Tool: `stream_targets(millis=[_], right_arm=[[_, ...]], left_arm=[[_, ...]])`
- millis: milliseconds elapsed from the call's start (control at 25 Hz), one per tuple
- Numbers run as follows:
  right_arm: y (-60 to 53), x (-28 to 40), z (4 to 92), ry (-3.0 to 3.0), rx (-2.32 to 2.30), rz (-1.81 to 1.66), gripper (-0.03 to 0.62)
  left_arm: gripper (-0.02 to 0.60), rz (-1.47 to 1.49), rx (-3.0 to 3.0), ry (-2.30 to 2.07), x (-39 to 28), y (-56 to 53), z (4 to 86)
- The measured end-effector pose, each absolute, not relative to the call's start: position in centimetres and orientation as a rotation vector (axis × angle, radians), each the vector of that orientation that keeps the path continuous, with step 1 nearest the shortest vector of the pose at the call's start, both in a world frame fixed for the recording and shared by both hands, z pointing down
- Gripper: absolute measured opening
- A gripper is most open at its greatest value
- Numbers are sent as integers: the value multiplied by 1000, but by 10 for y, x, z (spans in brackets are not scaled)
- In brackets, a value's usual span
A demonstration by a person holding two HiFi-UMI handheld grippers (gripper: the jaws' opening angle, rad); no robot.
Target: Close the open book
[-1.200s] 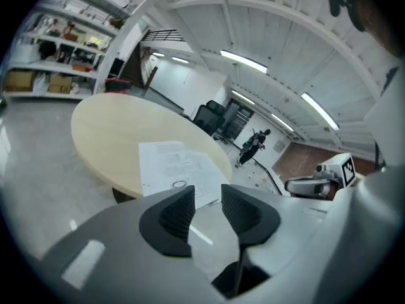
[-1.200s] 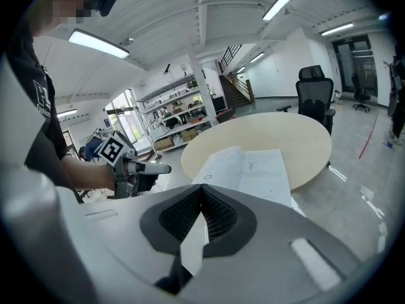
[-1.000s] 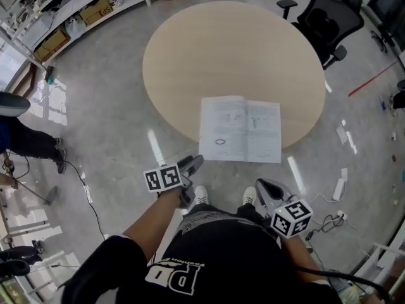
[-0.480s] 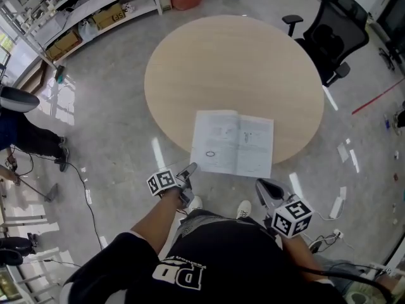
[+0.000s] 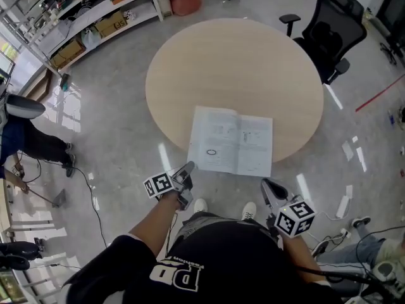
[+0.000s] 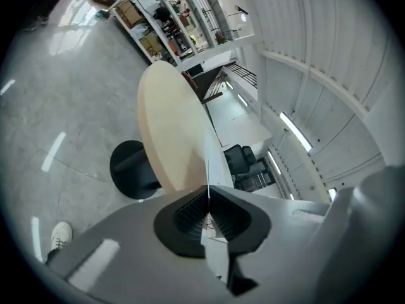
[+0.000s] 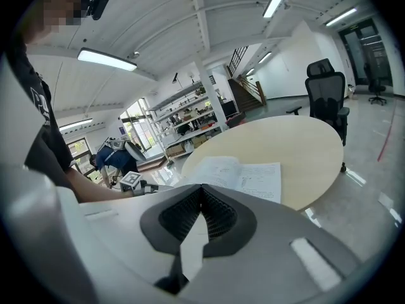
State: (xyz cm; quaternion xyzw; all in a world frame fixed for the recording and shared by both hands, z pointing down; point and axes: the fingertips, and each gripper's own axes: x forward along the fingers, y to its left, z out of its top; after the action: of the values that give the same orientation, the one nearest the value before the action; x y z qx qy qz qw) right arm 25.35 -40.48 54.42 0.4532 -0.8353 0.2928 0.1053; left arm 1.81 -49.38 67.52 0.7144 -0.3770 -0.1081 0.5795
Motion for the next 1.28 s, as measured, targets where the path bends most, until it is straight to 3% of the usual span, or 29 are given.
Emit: stream_targets(millis=[520, 1120, 1280], right_arm=[[-401, 258, 538, -2487, 1344, 837, 8], [-381, 284, 531, -2465, 1436, 806, 8], [-377, 290, 531, -2457, 1462, 812, 8]], left_arm=[[11, -195, 1939, -807, 72, -493, 601], [14, 313, 2324, -754, 175, -467, 595], [78, 419, 2410, -655, 201, -452, 596]])
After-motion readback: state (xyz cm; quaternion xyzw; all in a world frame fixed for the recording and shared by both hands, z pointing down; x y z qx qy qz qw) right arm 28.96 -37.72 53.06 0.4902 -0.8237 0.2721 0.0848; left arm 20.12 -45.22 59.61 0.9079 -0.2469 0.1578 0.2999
